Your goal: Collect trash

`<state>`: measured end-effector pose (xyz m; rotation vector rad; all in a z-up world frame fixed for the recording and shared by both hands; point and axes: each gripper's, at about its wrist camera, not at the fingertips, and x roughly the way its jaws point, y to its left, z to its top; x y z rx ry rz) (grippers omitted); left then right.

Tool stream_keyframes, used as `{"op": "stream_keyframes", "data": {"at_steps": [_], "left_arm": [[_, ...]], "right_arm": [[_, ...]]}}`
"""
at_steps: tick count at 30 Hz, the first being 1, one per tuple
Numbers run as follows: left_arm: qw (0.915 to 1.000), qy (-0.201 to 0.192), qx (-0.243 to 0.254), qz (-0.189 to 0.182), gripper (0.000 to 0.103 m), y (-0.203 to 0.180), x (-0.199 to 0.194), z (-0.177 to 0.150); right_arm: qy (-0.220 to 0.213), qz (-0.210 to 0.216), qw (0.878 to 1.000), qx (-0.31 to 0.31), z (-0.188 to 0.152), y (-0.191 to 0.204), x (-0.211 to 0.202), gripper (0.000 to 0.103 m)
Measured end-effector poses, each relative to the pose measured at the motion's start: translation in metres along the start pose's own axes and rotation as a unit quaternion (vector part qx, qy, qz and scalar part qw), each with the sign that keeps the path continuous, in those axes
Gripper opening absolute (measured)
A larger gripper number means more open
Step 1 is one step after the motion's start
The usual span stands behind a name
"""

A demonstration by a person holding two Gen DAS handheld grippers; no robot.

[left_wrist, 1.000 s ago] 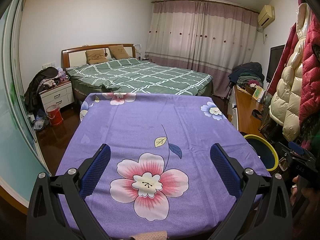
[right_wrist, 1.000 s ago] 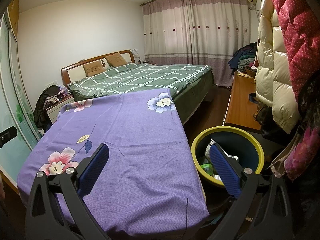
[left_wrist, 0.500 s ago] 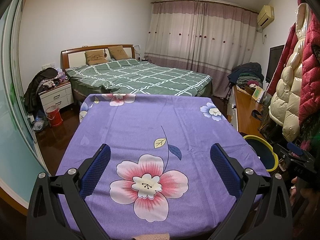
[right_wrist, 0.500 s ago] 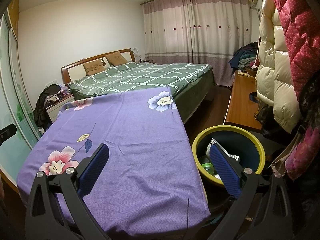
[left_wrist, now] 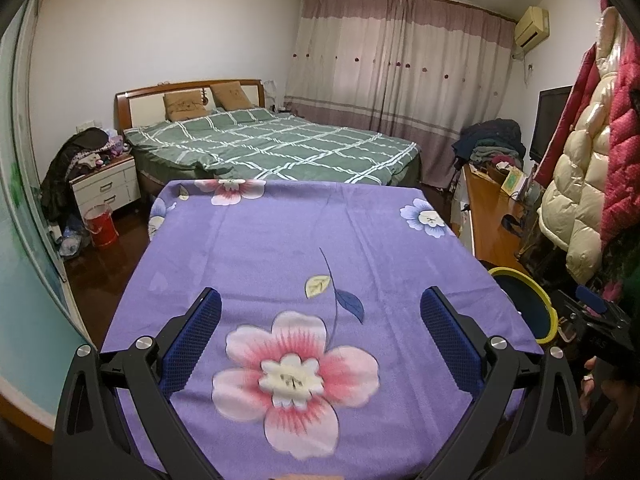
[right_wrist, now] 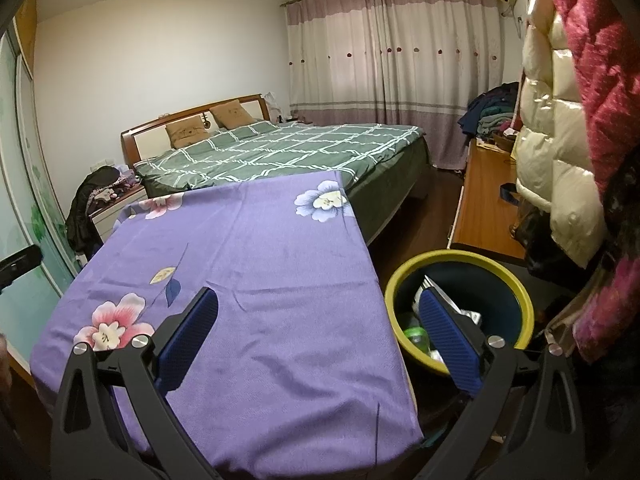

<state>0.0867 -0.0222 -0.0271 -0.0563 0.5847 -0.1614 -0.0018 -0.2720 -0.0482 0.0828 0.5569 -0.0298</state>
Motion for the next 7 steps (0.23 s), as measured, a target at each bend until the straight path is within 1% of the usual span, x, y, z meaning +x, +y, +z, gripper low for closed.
{"op": "stream_keyframes", "data": {"at_steps": [3,6,7], "left_arm": [[0.9998,0.018,-0.002,0.009,0.098,0.012,0.034,0.015],[0.9991,0.032,-0.002,0.027,0.098,0.028,0.077,0.031],[0.9986,0.04,-0.004,0.035,0.098,0.036,0.098,0.037]], "right_arm": [[0.014,0.017,1.0,-0.001,0.013,0.006,0.021,0.096],[0.041,0.028,0.999,-0.001,0.027,0.018,0.059,0.096],[0.049,0.028,0.998,0.0,0.031,0.023,0.075,0.096]]}}
